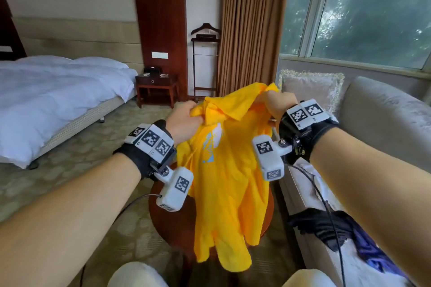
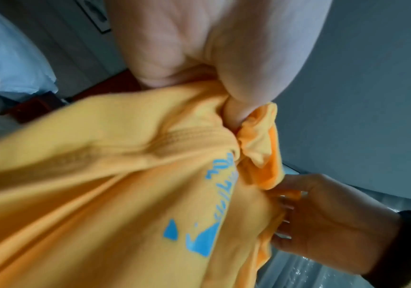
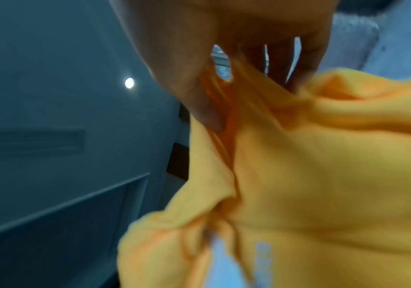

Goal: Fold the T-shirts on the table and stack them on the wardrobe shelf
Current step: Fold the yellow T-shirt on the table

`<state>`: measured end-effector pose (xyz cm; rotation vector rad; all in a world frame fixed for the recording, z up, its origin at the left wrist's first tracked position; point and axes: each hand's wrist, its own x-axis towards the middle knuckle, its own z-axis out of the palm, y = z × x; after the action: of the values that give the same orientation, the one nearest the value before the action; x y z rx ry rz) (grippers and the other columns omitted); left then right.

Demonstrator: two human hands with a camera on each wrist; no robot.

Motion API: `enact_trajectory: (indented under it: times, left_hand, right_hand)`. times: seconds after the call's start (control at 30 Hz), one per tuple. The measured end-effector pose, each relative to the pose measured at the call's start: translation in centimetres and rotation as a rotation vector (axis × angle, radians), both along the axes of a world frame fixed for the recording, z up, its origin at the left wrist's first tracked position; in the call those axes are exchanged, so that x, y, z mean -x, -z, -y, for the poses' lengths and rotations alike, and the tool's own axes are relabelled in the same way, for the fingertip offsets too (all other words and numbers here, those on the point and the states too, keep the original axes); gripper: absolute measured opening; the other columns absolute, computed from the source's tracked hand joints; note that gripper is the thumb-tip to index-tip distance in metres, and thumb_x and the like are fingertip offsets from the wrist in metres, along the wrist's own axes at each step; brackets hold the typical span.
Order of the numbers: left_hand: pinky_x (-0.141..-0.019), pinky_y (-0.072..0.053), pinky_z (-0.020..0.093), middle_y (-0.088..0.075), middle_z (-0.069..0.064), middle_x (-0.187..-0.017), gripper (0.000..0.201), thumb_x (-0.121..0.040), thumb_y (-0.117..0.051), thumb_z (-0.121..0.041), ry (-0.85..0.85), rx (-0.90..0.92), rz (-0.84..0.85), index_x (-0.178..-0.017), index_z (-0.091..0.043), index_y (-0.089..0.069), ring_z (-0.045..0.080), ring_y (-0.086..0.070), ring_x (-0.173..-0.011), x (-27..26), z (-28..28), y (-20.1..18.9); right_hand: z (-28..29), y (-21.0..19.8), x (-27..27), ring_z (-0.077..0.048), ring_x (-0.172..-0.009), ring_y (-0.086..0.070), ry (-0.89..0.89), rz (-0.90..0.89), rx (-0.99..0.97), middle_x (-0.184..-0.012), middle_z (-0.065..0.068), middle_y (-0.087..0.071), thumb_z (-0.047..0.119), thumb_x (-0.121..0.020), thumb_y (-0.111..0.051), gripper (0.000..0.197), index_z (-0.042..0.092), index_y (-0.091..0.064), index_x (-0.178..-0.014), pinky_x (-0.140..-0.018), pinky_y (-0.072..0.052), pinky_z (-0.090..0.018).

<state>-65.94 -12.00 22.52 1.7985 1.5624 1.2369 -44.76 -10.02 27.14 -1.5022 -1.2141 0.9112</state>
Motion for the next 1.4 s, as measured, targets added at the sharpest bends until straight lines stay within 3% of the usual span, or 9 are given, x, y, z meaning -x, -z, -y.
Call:
enact_trajectory:
  times: [0.17, 0.33, 0.47, 0.6, 0.73, 0.83, 0.93, 1.17, 1.4]
  left_hand:
    - [-0.059, -0.036, 0.022, -0.053, 0.004, -0.07, 0.022, -0.091, -0.06, -0.015, 0.107, -0.164, -0.08, -0.082, 0.006, -0.059, 0.008, -0.045, -0.063, -2.1, 0.9, -1.9]
    - [-0.055, -0.037, 0.026, -0.057, 0.0, -0.06, 0.032, -0.08, -0.062, -0.035, 0.093, -0.189, -0.118, -0.069, -0.005, -0.066, 0.01, -0.047, -0.055, -2.6, 1.6, -2.8]
    - [-0.045, -0.027, 0.024, -0.039, -0.007, -0.035, 0.054, -0.081, -0.064, -0.052, -0.108, -0.183, -0.114, -0.037, -0.022, -0.053, 0.007, -0.039, -0.04, -0.7, 1.8, -2.8]
    - [-0.053, -0.028, 0.027, -0.038, -0.009, -0.034, 0.075, -0.073, -0.061, -0.074, -0.154, -0.04, -0.062, -0.028, -0.016, -0.044, 0.017, -0.042, -0.046, -0.3, 2.4, -2.3]
    - [-0.069, -0.043, 0.025, -0.069, 0.001, -0.073, 0.056, -0.067, -0.069, -0.071, 0.078, 0.132, 0.036, -0.066, -0.015, -0.071, 0.015, -0.064, -0.068, 0.0, 4.1, -1.7]
    - [-0.09, -0.055, 0.036, -0.076, -0.003, -0.098, 0.05, -0.06, -0.09, -0.036, 0.308, 0.231, -0.035, -0.103, -0.018, -0.072, 0.012, -0.071, -0.093, 0.3, 4.7, -0.8]
    - [-0.089, -0.055, 0.045, -0.075, 0.007, -0.096, 0.029, -0.072, -0.083, -0.005, 0.235, 0.177, -0.099, -0.098, -0.007, -0.069, 0.022, -0.071, -0.092, 0.2, 4.0, 0.2]
    - [-0.061, -0.039, 0.028, -0.049, 0.006, -0.064, 0.033, -0.088, -0.064, -0.025, -0.244, 0.022, 0.002, -0.058, -0.016, -0.051, 0.023, -0.05, -0.063, 2.0, 3.1, -1.2]
    - [-0.086, -0.034, 0.035, -0.053, 0.017, -0.132, 0.071, -0.094, -0.035, -0.063, -0.586, 0.051, 0.282, -0.133, -0.006, -0.051, 0.034, -0.051, -0.117, 2.4, 5.0, -4.4]
  right_hand:
    - [2.1, 0.7, 2.0, -0.018, -0.115, -0.052, -0.352, 0.476, -0.077, -0.128, -0.004, -0.054, 0.027, -0.043, -0.092, 0.102, 0.021, -0.046, -0.134, -0.099, -0.048, -0.038]
    - [3.2, 0.8, 2.4, -0.024, -0.094, -0.064, -0.554, 0.345, -0.136, -0.098, -0.013, -0.07, -0.003, -0.073, -0.074, 0.021, 0.01, -0.071, -0.089, -0.095, -0.05, -0.05]
    - [3.8, 0.0, 1.8, -0.035, -0.098, -0.064, -0.466, 0.219, -0.122, -0.108, -0.025, -0.067, 0.005, -0.074, -0.07, 0.025, -0.005, -0.071, -0.097, -0.095, -0.049, -0.053]
    - [4.3, -1.3, 2.5, -0.034, -0.09, -0.058, -0.372, 0.21, -0.149, -0.1, -0.021, -0.06, 0.021, -0.056, -0.068, 0.007, 0.014, -0.069, -0.059, -0.083, -0.05, -0.042]
    - [4.7, -1.8, 2.6, -0.02, -0.078, -0.058, -0.269, 0.07, -0.141, -0.09, -0.009, -0.063, 0.015, -0.074, -0.067, 0.004, 0.016, -0.064, -0.075, -0.073, -0.051, -0.032]
    - [5.2, -2.1, 2.4, -0.022, -0.094, -0.056, -0.277, 0.062, -0.138, -0.113, -0.015, -0.058, 0.013, -0.087, -0.061, 0.011, 0.012, -0.069, -0.093, -0.087, -0.048, -0.038]
    - [5.9, -2.6, 2.4, -0.028, -0.108, -0.059, -0.271, 0.087, -0.142, -0.115, -0.013, -0.06, 0.013, -0.081, -0.065, 0.01, 0.015, -0.07, -0.09, -0.095, -0.048, -0.039]
    - [6.1, -3.4, 0.5, -0.022, -0.073, -0.04, -0.062, 0.142, -0.125, -0.076, -0.01, -0.045, 0.007, -0.059, -0.065, 0.02, -0.001, -0.066, -0.077, -0.055, -0.031, -0.032]
    - [6.9, -3.5, -1.5, -0.026, -0.069, -0.061, 0.036, 0.298, -0.093, -0.074, -0.01, -0.066, 0.017, -0.055, -0.082, 0.025, 0.007, -0.069, -0.074, -0.057, -0.056, -0.035]
